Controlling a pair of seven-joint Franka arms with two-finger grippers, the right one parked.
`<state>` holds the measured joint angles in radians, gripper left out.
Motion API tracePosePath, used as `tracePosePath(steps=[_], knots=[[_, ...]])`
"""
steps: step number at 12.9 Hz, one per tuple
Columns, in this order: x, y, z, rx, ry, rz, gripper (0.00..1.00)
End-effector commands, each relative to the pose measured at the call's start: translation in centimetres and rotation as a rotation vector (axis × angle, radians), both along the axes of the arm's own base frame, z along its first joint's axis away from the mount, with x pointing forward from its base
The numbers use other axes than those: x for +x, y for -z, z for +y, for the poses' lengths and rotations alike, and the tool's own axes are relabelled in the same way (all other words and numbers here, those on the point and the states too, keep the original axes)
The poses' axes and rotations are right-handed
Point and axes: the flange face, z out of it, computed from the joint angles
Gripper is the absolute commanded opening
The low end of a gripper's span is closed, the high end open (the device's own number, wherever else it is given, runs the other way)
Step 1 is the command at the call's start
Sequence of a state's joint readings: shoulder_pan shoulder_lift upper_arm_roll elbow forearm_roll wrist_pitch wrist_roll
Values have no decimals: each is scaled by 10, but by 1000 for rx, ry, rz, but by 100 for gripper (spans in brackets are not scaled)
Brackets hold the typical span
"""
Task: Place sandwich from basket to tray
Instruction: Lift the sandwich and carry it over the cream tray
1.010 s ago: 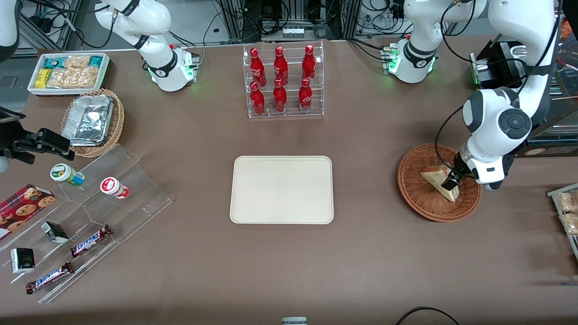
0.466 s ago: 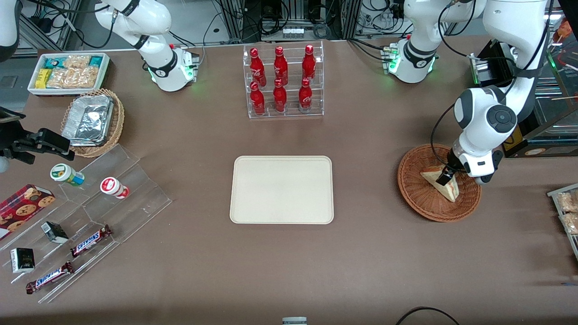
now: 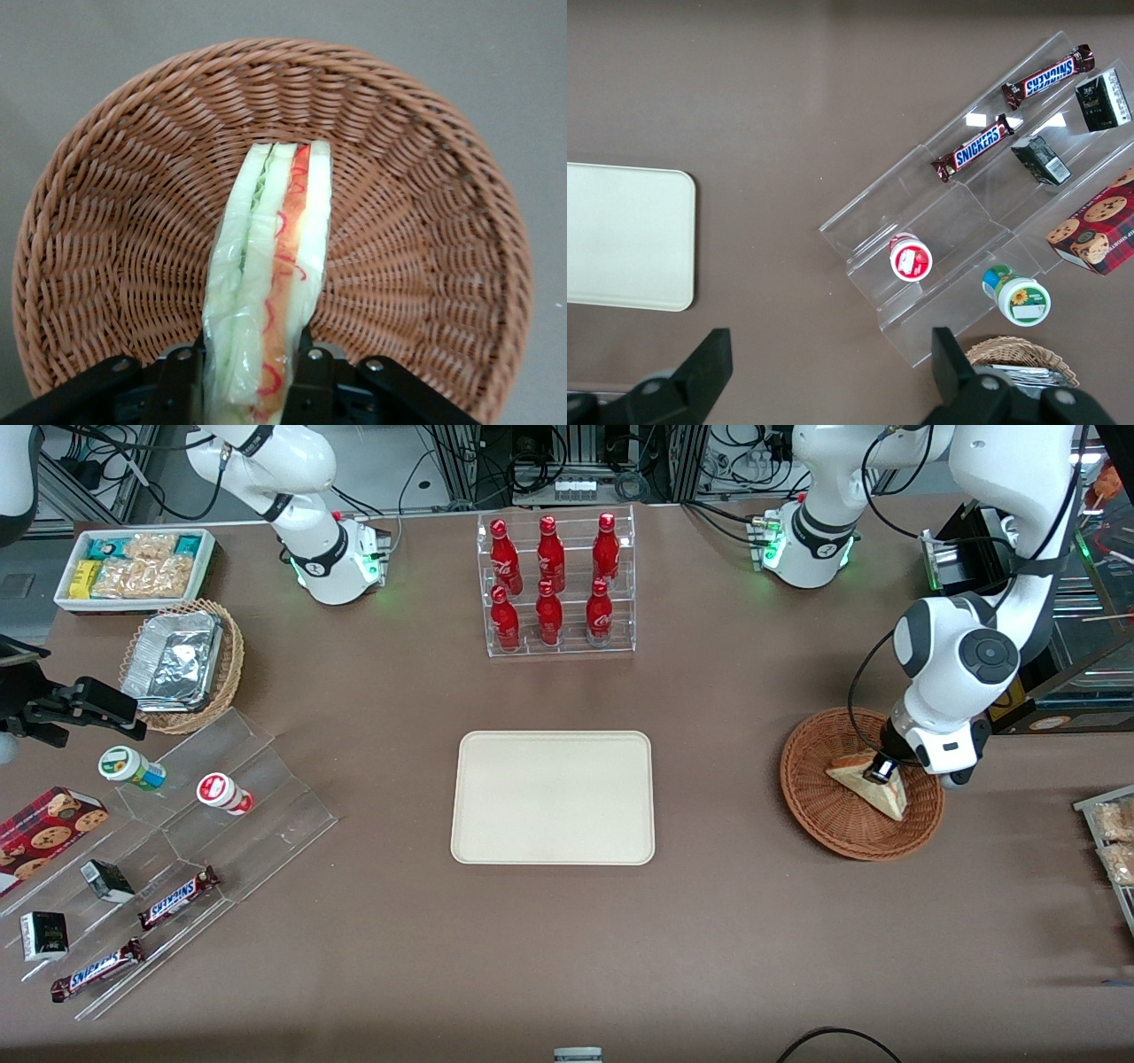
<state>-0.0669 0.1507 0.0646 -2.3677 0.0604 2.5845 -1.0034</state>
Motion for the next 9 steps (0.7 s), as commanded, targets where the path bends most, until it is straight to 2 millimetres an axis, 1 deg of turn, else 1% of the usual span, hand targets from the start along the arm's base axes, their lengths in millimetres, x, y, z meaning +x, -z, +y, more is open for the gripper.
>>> tracePosePath(steps=[1, 3, 4, 6, 7, 8, 9], knots=[[15, -56, -38, 11, 51, 43, 0], [25, -104, -85, 28, 116, 92, 0], [27, -127, -116, 36, 169, 102, 0], [29, -163, -176, 42, 266, 85, 0], [26, -170, -210, 41, 318, 75, 0], [21, -173, -244, 41, 373, 64, 0], [16, -169, -270, 46, 419, 65, 0]])
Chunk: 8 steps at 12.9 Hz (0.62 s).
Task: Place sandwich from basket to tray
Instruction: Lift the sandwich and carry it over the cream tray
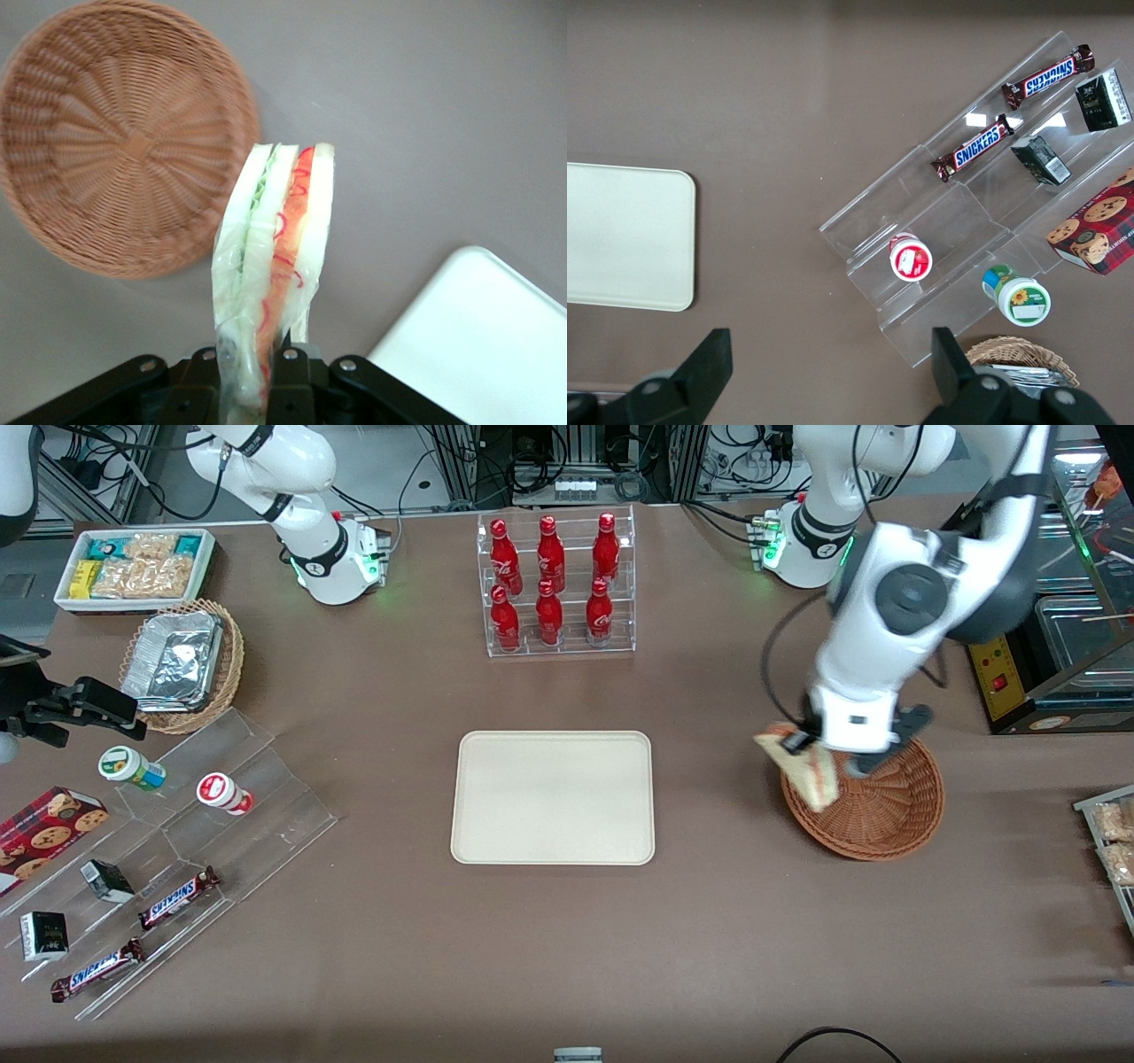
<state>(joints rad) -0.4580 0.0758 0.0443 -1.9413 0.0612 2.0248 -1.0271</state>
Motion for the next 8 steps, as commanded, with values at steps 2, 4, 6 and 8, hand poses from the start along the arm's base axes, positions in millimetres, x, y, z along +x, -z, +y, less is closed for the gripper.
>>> tracePosePath(steps=[2, 4, 6, 8], knots=[[7, 17, -79, 24, 144, -11, 0], [7, 36, -134, 27, 220, -10, 0], [6, 66, -176, 32, 275, -1, 0], [-6, 99, -217, 19, 335, -37, 0]])
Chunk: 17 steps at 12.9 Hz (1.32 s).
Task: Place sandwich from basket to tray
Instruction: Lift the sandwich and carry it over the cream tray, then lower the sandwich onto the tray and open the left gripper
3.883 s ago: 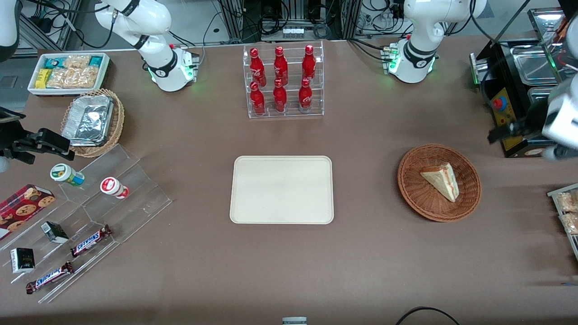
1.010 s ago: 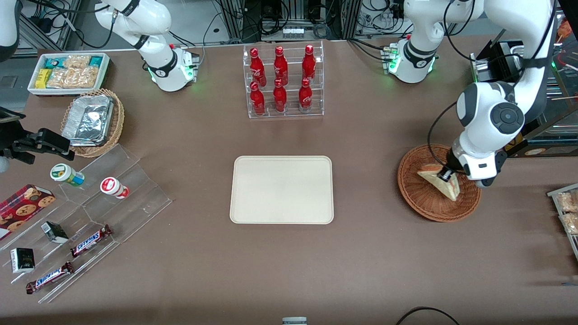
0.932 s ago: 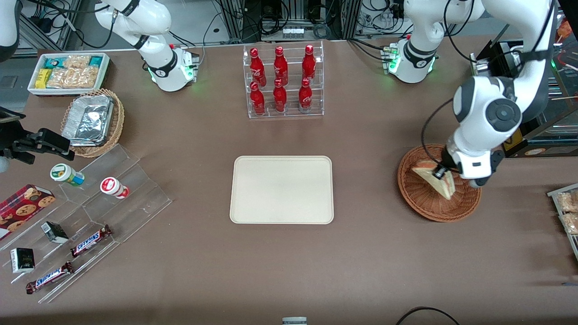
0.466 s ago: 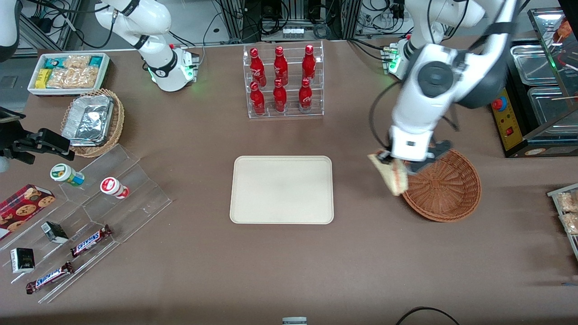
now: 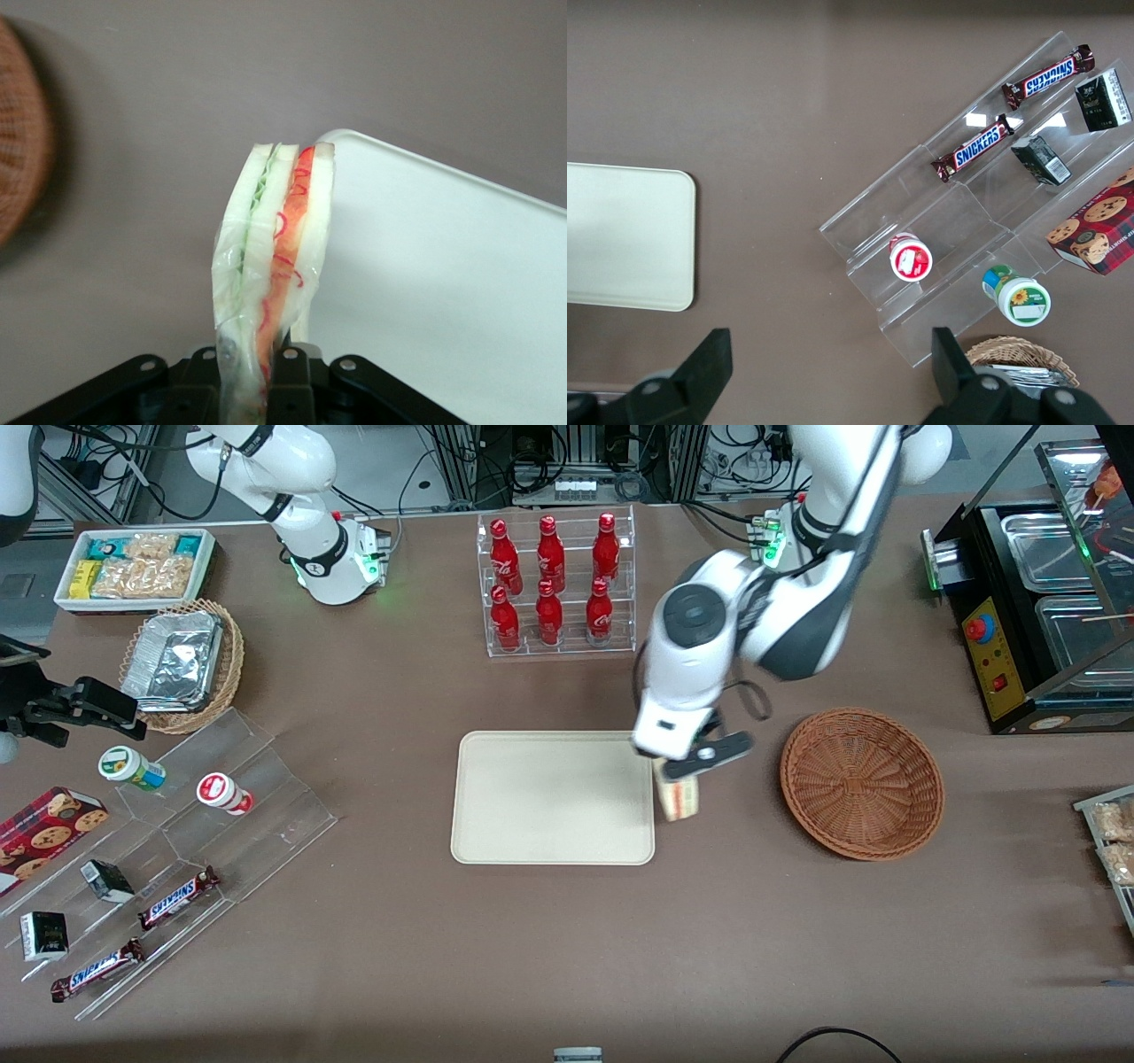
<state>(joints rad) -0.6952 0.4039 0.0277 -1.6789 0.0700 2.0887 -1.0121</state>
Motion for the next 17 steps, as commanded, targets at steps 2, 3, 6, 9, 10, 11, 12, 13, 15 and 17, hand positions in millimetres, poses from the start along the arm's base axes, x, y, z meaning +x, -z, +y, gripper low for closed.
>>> tracePosePath(steps=[2, 3, 6, 9, 10, 11, 12, 13, 15, 17], knots=[[-2, 56, -52, -21, 77, -56, 0], [-11, 70, -59, -6, 96, -44, 0], [-16, 103, -61, 69, 151, -49, 0], [-14, 114, -65, 51, 180, -76, 0], [-14, 115, -67, 42, 183, -83, 0], [-16, 115, -68, 43, 180, -81, 0], [-19, 117, -71, 44, 184, -81, 0], [-19, 124, -72, 48, 188, -78, 0], [-20, 132, -72, 66, 202, -79, 49], [-19, 121, -70, 67, 182, -82, 100]])
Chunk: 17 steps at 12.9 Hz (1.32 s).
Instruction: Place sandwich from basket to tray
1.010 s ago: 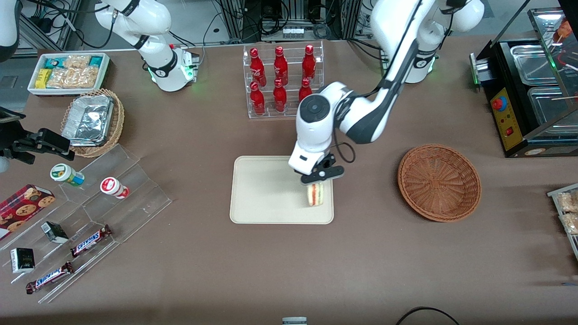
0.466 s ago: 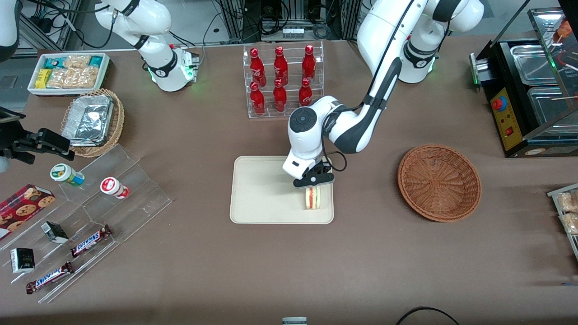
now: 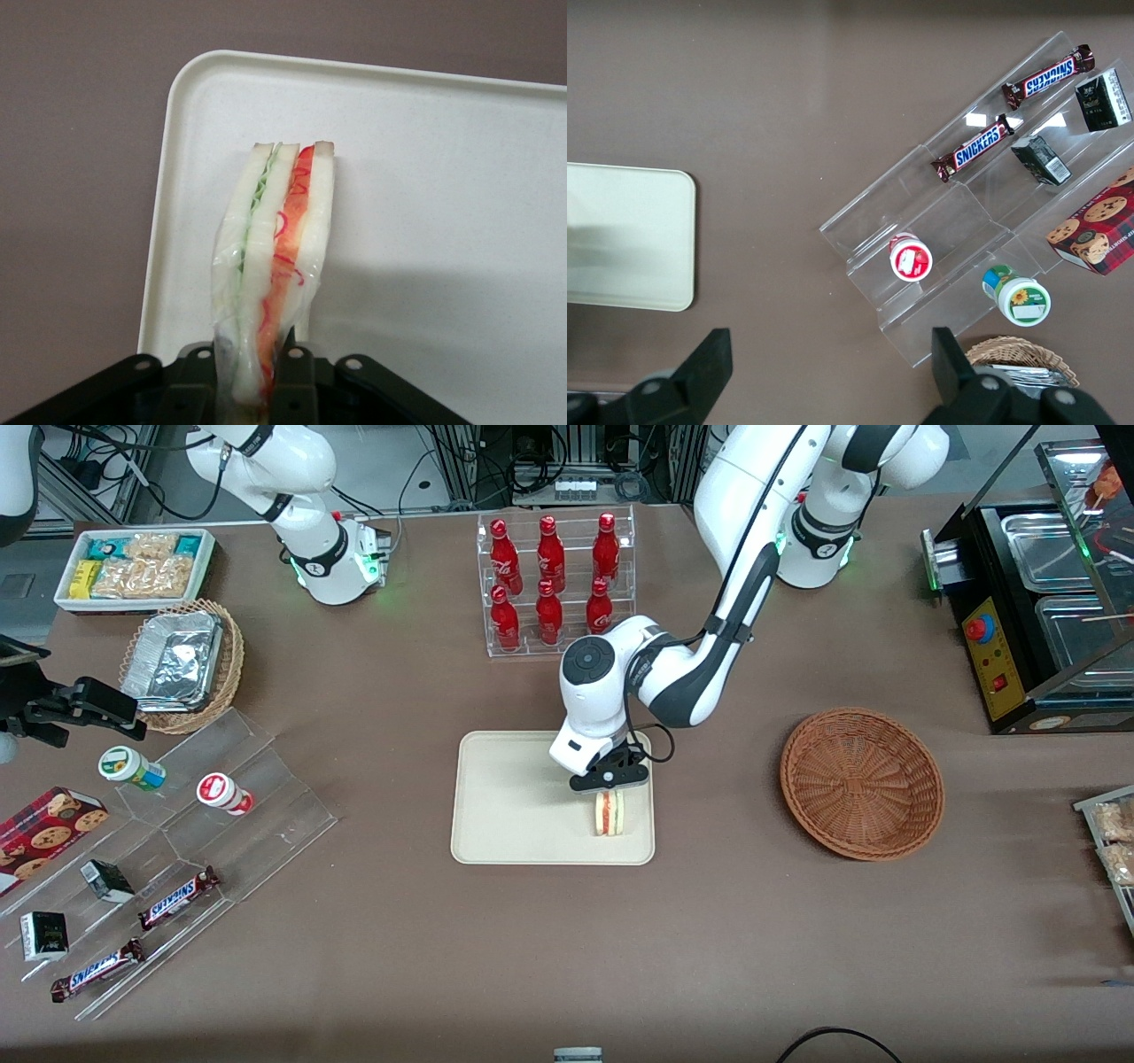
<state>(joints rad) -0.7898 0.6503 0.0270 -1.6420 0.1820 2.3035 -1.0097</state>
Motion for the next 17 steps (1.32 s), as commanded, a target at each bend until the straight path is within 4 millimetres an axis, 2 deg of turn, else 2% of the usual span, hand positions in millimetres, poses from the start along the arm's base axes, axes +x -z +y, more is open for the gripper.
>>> tracePosePath(steps=[1, 5, 8, 9, 10, 12, 14, 17], knots=[[6, -23, -2, 3, -35, -32, 100], [12, -89, 4, -39, -114, -69, 100], [-1, -184, 29, -22, -153, -70, 100], [-8, -212, 41, -7, -166, -61, 100], [-10, -232, 54, 2, -171, -57, 100], [-6, -276, 97, 0, -180, -54, 100], [-12, -311, 141, -6, -168, -39, 100], [-4, -346, 233, -26, -105, 15, 100]])
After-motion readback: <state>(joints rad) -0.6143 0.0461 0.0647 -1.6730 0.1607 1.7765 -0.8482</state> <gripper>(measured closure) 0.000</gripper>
